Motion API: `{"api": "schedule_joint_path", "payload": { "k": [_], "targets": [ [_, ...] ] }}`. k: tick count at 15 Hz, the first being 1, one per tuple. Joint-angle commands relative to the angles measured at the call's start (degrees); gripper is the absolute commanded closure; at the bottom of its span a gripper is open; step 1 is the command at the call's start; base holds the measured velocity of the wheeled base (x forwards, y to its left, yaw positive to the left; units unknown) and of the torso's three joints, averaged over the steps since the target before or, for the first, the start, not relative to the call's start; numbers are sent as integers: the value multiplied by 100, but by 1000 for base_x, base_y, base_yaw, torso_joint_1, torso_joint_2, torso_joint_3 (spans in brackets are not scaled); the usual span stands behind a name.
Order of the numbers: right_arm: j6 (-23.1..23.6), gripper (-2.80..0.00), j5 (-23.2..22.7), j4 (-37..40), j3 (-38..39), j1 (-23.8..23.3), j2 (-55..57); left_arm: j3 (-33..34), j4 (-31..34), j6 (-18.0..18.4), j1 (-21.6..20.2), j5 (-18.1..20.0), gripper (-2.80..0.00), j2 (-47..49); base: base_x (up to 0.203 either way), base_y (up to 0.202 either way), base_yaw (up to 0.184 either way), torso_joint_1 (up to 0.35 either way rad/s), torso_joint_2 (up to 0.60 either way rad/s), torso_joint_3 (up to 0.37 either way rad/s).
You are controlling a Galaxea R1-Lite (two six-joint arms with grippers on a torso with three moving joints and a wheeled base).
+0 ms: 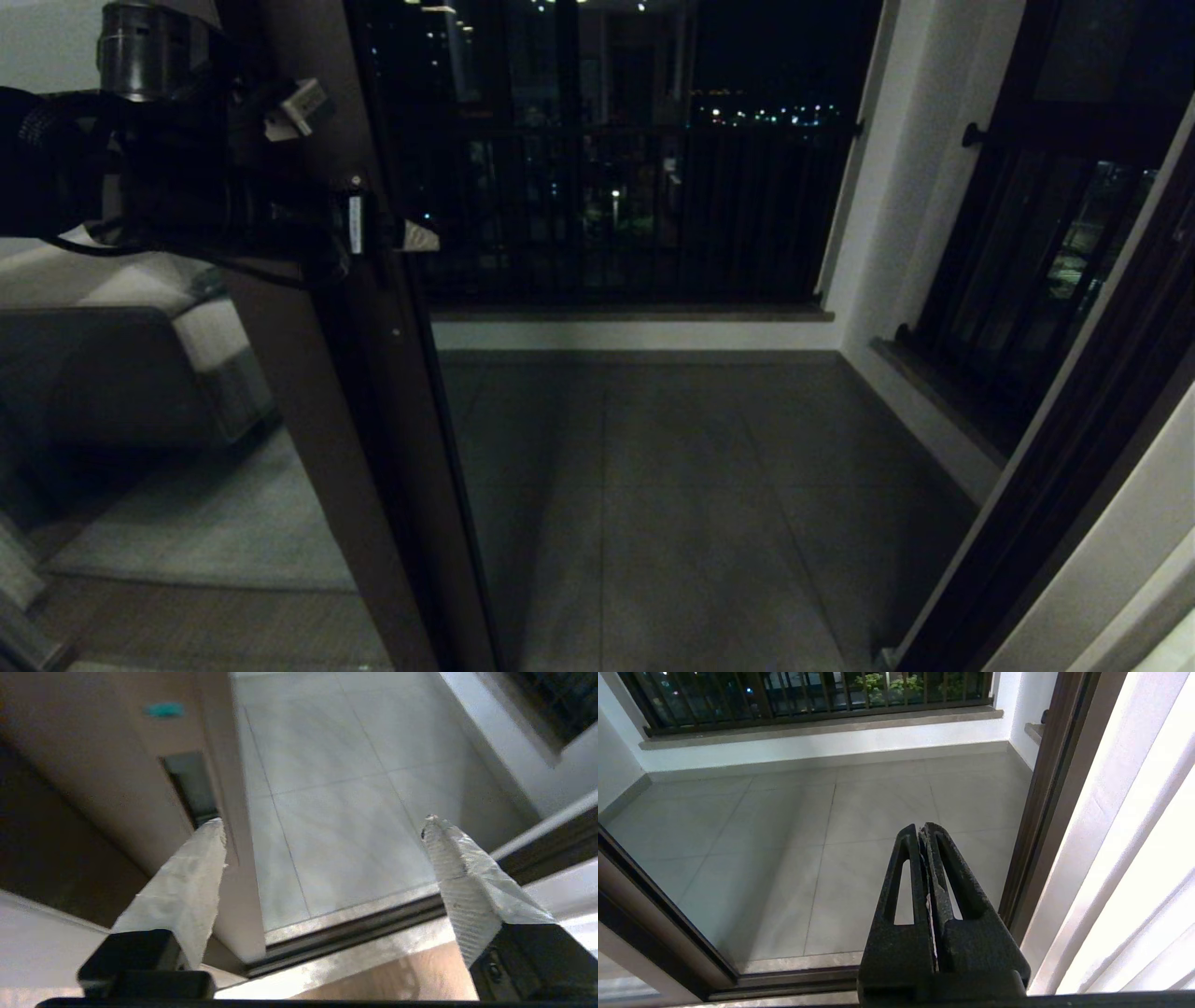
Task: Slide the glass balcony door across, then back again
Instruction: Close the slid door
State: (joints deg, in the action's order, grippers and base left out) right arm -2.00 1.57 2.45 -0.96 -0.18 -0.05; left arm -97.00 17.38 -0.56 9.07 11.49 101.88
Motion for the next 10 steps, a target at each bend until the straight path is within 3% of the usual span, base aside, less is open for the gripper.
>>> {"api": "schedule_joint_path", "payload": {
  "k": [1, 7, 10],
  "targets": [
    [-2, 0, 1, 1, 0, 1, 5, 10, 11, 38, -2, 34, -280, 86, 0, 0, 0, 0, 0, 0],
    [-2, 0, 1, 1, 0, 1, 5, -52, -8, 47, 60, 57, -280, 261, 0, 0, 0, 0, 0, 0],
    [-2, 0, 1, 0, 0, 1, 5, -64, -381, 47, 60, 14, -280, 490, 0, 0, 0, 0, 0, 0]
  ]
}}
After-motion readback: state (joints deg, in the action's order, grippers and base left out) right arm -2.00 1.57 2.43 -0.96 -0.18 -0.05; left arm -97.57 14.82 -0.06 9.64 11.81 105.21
